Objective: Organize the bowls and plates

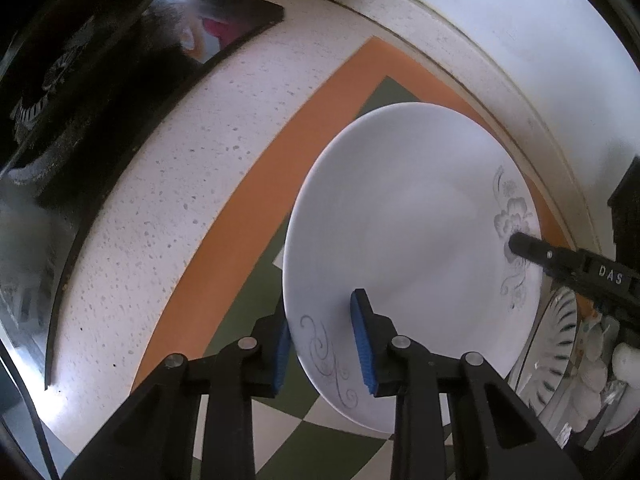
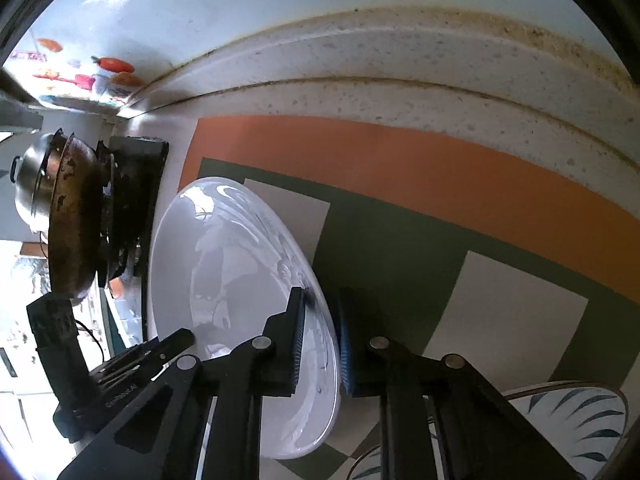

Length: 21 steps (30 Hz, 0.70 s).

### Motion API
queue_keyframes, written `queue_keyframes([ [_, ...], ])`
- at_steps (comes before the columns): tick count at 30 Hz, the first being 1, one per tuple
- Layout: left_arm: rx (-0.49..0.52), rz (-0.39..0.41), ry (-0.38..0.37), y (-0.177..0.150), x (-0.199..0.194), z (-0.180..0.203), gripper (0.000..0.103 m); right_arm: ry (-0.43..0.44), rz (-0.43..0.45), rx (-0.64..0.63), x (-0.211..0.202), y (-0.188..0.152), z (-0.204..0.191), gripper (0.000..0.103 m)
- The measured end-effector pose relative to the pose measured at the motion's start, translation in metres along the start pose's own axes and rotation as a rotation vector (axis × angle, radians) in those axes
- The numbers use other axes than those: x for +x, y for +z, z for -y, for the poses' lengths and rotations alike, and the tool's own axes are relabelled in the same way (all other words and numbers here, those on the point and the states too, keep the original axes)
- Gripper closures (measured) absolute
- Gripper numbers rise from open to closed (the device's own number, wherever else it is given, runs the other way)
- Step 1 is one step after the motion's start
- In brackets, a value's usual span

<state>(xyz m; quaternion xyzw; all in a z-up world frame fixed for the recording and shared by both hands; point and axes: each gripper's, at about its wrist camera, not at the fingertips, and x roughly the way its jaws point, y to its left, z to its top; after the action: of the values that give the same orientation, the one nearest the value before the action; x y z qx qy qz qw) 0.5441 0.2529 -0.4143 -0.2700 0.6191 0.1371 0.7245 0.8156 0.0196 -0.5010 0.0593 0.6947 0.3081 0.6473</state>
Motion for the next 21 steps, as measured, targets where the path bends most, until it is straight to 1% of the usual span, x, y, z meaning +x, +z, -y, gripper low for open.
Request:
queue_keyframes([
  [4, 0.027, 0.025, 0.003, 0.003, -0.009, 0.012, 0.078, 0.012, 0.029, 0.000, -0.013, -0.009, 0.000, 0.086],
  [14, 0.077, 0.051, -0.010, 0.000, -0.038, 0.025, 0.078, 0.024, 0.078, 0.011, -0.048, -0.036, -0.005, 0.087],
  [17, 0.112, 0.064, -0.019, -0.010, -0.053, 0.033, 0.078, 0.027, 0.114, 0.014, -0.069, -0.052, -0.008, 0.087],
  [21, 0.171, 0.082, -0.051, -0.028, -0.079, 0.046, 0.078, 0.033, 0.169, 0.038, -0.105, -0.085, -0.007, 0.087],
])
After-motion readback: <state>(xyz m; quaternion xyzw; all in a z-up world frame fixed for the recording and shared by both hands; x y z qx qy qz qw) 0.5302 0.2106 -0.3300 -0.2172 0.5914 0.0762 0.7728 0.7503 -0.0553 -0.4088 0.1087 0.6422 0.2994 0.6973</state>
